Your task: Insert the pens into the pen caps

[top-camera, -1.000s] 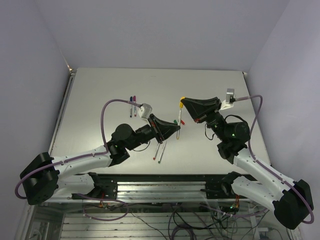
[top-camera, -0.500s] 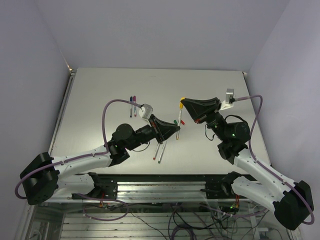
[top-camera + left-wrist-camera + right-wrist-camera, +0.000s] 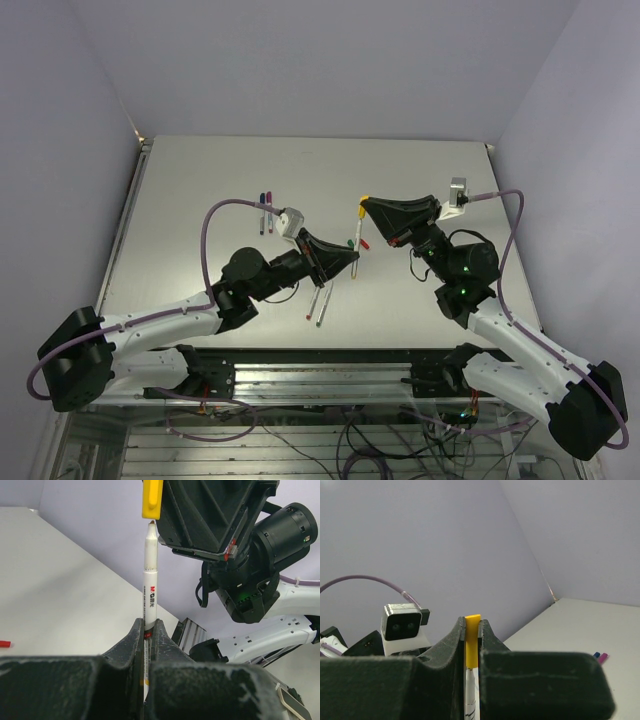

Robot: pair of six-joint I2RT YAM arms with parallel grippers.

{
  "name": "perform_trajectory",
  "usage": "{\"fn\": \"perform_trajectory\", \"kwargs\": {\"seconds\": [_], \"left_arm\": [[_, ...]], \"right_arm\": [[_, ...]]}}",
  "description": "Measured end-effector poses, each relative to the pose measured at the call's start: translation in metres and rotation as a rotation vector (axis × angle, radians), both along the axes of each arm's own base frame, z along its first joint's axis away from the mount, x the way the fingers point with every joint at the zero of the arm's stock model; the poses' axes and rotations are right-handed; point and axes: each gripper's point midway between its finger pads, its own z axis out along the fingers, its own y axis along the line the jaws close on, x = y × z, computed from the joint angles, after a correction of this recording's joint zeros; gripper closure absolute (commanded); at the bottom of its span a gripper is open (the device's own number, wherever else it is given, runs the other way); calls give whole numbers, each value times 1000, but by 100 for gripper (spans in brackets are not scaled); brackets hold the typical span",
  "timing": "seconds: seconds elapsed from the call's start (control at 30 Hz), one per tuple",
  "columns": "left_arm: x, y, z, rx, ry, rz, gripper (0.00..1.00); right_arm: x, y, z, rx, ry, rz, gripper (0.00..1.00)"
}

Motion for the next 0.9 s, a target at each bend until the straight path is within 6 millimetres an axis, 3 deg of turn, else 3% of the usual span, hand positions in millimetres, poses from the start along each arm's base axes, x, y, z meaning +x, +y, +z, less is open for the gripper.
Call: {"fn": "perform_trajectory", "kwargs": {"seconds": [0.9], "left_arm": [[4,5,6,-14,-7,29,93]], "right_arm": [[-4,7,-10,-14,28,27,100]]}}
